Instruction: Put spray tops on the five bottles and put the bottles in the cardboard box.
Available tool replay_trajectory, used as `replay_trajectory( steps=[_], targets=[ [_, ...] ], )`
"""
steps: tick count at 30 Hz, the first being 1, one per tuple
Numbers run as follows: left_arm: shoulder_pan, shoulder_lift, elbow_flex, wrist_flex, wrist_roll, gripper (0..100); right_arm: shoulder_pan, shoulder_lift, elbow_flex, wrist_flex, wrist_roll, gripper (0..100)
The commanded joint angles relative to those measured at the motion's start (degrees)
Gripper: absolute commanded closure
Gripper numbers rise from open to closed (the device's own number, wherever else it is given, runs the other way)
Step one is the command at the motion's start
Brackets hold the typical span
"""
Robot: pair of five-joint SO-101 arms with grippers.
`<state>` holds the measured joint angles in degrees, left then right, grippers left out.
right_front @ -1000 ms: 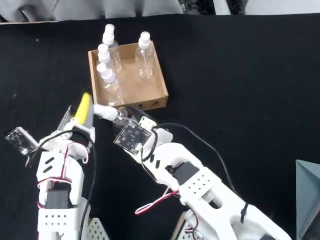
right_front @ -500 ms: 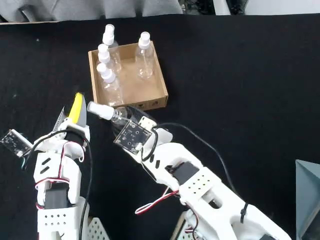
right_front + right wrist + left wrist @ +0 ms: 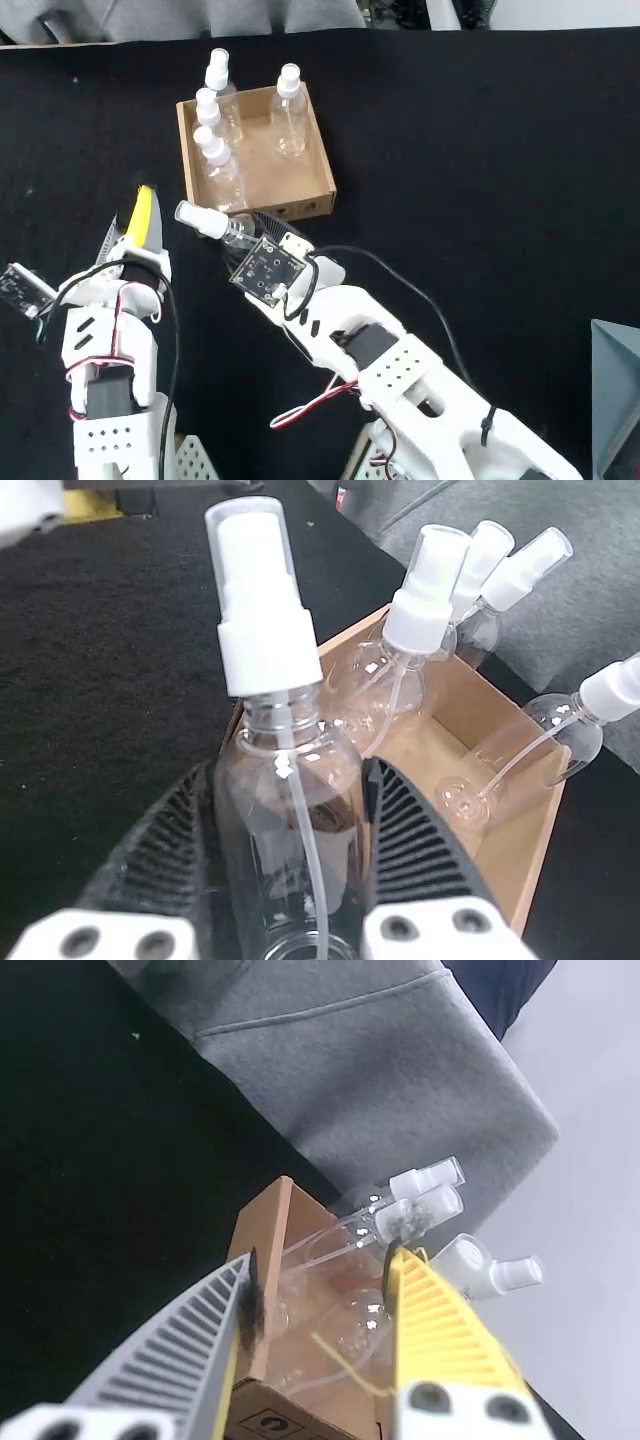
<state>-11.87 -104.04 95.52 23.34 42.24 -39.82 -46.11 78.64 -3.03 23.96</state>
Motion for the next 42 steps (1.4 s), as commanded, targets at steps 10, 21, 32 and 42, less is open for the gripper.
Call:
replay_trajectory(
  steps=[10, 21, 32, 42],
  targets=[
    [9.80, -0.44, 1.89, -0.79, -9.14, 80, 1.67, -2.77, -3.82, -1.76, -0.70, 97.0],
    [15.60, -0.44, 1.89, 4.04, -15.03, 80, 0.00, -2.59, -3.47, -1.41, -0.26, 97.0],
    [13.14, -0.53, 0.31, 3.69, -14.51, 80, 1.32, -2.59, -3.47, -1.67, -0.26, 97.0],
    [2.33, -0.53, -2.59, 3.60, -6.95, 80, 2.73, -2.68, -4.00, -1.76, -0.70, 97.0]
  ],
)
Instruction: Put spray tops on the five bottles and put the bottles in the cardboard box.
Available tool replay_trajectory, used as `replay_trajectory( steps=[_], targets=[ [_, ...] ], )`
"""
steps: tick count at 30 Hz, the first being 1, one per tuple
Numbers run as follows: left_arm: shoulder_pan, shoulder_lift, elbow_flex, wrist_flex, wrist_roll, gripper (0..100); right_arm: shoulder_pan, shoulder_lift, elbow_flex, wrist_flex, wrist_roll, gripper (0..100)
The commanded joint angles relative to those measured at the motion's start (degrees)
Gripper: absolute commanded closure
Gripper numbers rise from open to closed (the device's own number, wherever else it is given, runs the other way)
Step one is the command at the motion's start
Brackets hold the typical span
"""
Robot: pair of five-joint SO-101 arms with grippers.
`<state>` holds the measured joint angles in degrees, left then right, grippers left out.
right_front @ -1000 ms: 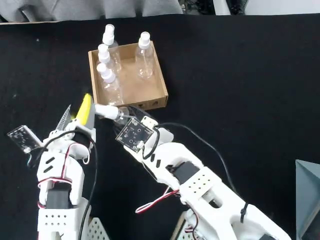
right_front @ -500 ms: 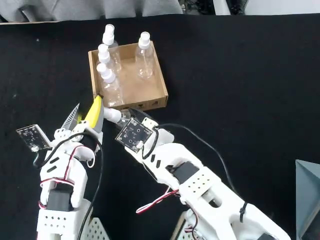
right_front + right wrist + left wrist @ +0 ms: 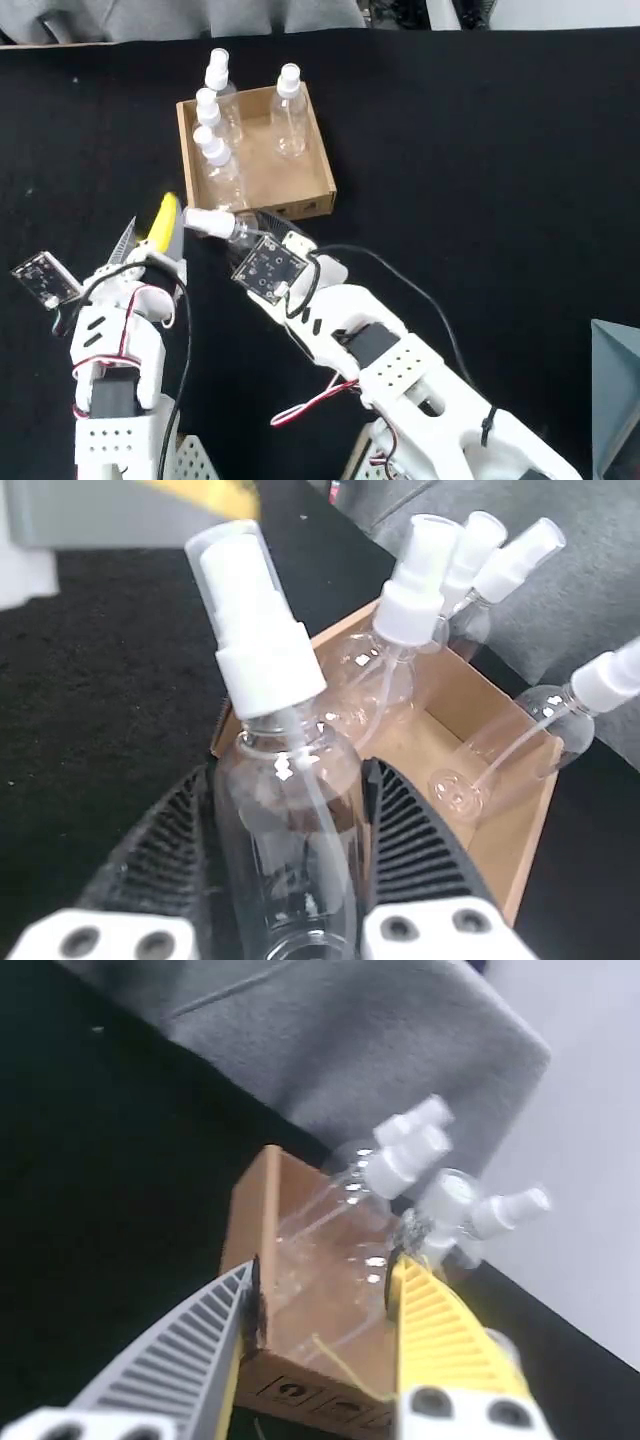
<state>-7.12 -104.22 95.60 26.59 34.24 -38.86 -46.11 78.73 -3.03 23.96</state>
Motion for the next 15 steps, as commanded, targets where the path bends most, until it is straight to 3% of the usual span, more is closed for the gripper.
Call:
replay_trajectory(
  steps=[1, 11, 15],
  targets=[
    [-2.86, -0.35, -2.68, 0.35, 1.05, 80, 1.76, -2.68, -4.09, -1.76, -0.70, 97.0],
    [-2.33, -0.35, -2.15, 0.35, 0.70, 80, 0.97, -2.77, -3.30, -5.63, -0.79, 97.0],
    [1.10, -0.26, -1.63, 0.35, 0.70, 80, -1.49, -2.68, -2.42, -5.54, -0.79, 97.0]
  ],
)
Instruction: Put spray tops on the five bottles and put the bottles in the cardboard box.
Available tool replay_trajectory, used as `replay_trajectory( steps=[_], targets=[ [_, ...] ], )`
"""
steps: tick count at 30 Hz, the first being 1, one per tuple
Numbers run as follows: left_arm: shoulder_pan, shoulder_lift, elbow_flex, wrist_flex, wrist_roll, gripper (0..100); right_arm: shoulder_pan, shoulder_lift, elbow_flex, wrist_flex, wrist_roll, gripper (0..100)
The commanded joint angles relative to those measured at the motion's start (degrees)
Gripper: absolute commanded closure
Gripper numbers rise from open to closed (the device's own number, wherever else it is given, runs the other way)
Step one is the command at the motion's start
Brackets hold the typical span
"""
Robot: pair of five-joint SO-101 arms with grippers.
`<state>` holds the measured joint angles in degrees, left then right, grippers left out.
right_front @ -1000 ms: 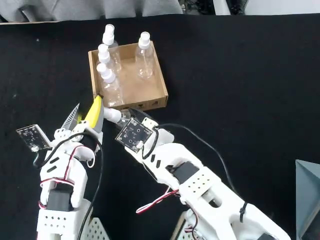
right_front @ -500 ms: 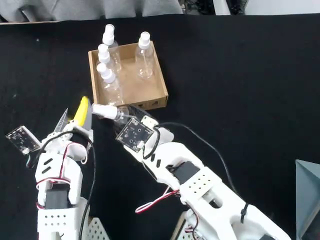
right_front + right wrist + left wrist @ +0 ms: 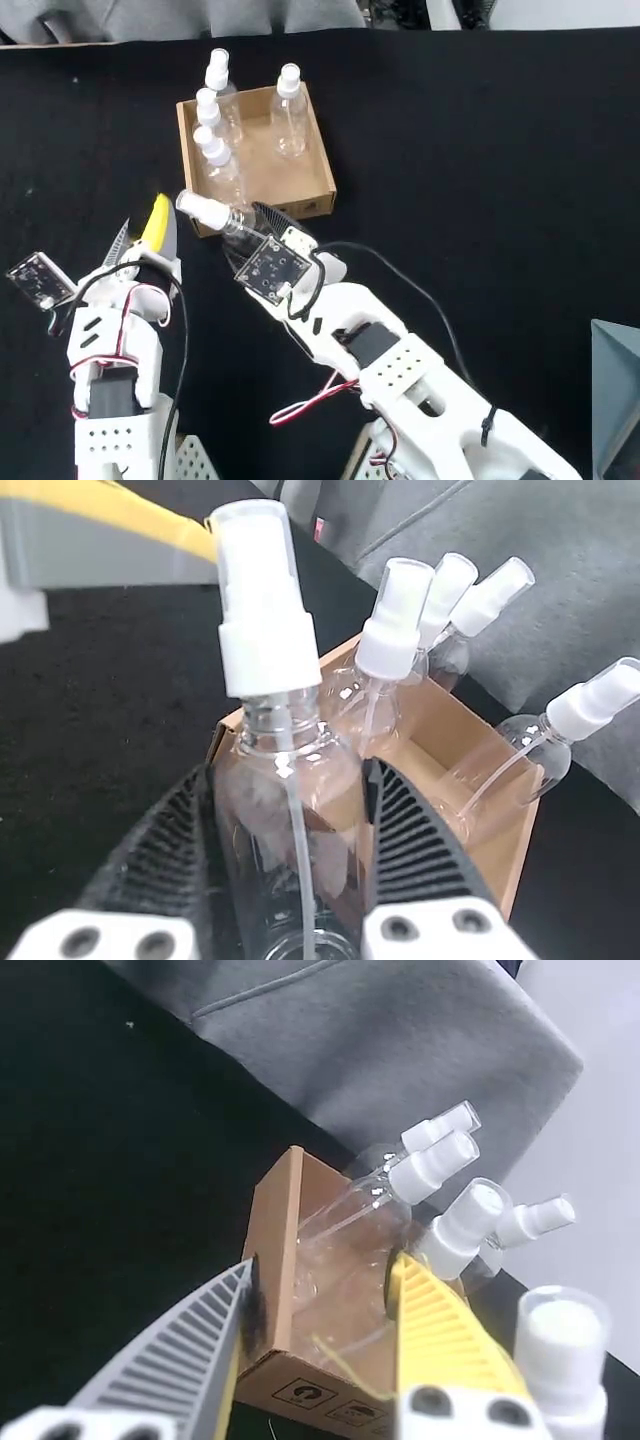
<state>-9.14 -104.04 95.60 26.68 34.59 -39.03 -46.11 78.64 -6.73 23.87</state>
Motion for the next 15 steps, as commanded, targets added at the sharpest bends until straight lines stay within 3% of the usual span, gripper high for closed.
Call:
replay_trajectory(
  steps=[1, 7, 15],
  targets=[
    [4.26, -0.44, -0.92, 0.26, 0.26, 80, -1.85, -2.68, -2.07, -1.93, -0.70, 97.0],
    [10.15, -0.44, 0.57, 0.26, -4.66, 80, -2.99, -2.68, -1.45, -1.85, -0.26, 97.0],
    [11.65, -0.53, -0.04, 0.26, -5.45, 80, -2.37, -2.59, -1.54, -1.58, -0.18, 97.0]
  ],
)
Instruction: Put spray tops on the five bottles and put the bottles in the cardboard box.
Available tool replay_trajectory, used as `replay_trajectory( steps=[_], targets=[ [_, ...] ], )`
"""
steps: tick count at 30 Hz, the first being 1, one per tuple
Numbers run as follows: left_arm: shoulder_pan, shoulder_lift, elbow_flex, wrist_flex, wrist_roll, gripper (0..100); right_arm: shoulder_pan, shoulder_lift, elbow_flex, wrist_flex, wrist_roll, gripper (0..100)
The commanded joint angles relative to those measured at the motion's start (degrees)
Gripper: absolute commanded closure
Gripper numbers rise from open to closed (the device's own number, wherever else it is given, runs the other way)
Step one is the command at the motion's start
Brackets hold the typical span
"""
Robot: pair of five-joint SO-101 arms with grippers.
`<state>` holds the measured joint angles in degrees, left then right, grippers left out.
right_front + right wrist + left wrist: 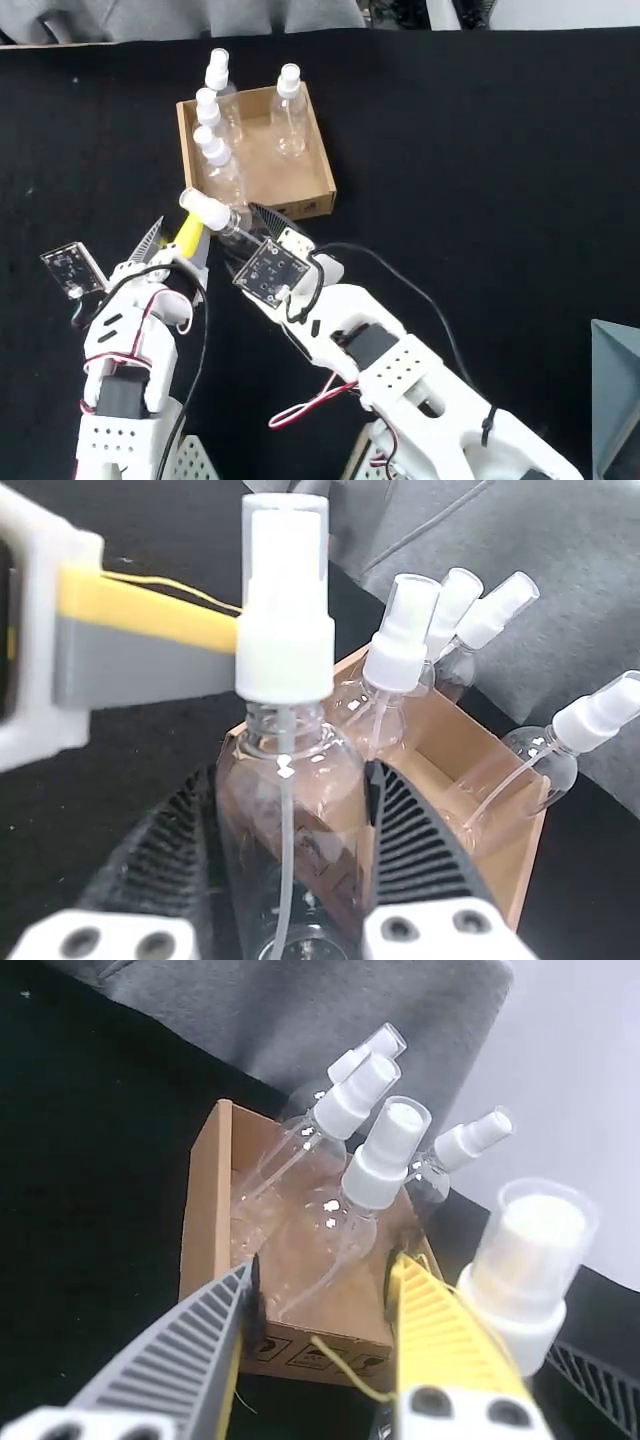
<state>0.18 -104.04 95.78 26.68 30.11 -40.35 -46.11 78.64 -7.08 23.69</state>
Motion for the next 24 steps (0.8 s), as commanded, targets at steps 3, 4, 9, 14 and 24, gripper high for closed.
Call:
replay_trajectory(
  steps=[3, 4, 9, 14, 24],
  targets=[
    [4.70, -0.53, -0.22, 0.26, -0.97, 80, 0.53, -2.59, -1.71, -1.23, 0.00, 97.0],
    [5.76, -0.53, -0.22, 0.26, -1.23, 80, 1.14, -2.59, -1.80, -1.23, 0.00, 97.0],
    [9.71, -0.53, -0.22, 0.26, -7.30, 80, 3.16, -2.42, -2.42, -1.23, 0.00, 97.0],
    [9.54, -0.53, -0.31, 0.26, -6.95, 80, 3.25, -2.33, -2.42, -1.23, 0.00, 97.0],
    [4.97, -0.53, -1.54, 0.44, -6.86, 80, 6.33, -2.68, -3.38, -1.49, -0.44, 97.0]
  ],
)
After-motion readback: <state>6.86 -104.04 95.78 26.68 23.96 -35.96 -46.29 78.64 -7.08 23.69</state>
